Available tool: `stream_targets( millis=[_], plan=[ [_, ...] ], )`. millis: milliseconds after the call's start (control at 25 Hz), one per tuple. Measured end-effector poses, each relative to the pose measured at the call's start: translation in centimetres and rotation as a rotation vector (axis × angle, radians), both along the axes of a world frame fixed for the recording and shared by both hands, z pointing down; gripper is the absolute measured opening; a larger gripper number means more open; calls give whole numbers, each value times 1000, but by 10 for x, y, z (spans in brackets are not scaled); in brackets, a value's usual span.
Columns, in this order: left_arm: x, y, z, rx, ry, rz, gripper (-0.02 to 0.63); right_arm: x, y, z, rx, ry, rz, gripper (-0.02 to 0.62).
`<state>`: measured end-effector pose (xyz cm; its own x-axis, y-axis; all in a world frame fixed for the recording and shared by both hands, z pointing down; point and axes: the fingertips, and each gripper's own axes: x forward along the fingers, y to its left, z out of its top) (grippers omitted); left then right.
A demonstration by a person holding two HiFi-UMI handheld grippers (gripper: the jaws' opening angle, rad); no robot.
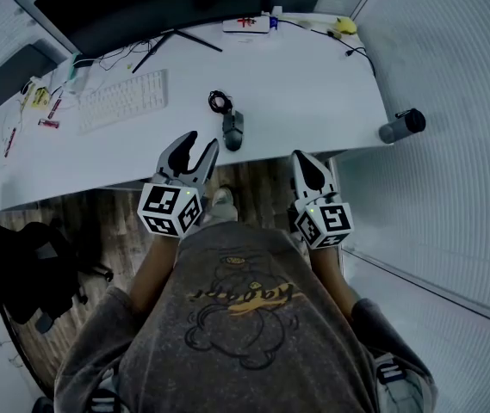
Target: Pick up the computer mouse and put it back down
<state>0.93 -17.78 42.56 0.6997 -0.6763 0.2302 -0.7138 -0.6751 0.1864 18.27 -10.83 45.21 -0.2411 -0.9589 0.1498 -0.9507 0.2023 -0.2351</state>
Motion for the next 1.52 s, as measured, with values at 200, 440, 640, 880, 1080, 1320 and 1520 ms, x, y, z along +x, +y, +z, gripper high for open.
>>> stream_targets(
  millis=[200,440,640,880,1080,1320,1520],
  plan=[
    [3,-23,19,-35,-27,-26,263,3,-10,2,-9,-2,12,6],
    [9,-45,40,-83,-54,-38,328,5,-17,5,-18,-5,18,6],
    [21,-55,60,-129,-76,-13,339,7,-19,10,-27,-12,30,6],
    [36,-66,93,-176,-143,5,342,10,-16,15,-47,-7,44,6],
    [54,-74,125,-233,-186,29,347,19,-11,20,-64,-8,73,6],
    [68,-82,165,-290,-273,49,353,25,1,25,-90,0,111,6],
    [77,-85,196,-332,-335,25,365,33,14,30,-117,1,147,6]
  ],
)
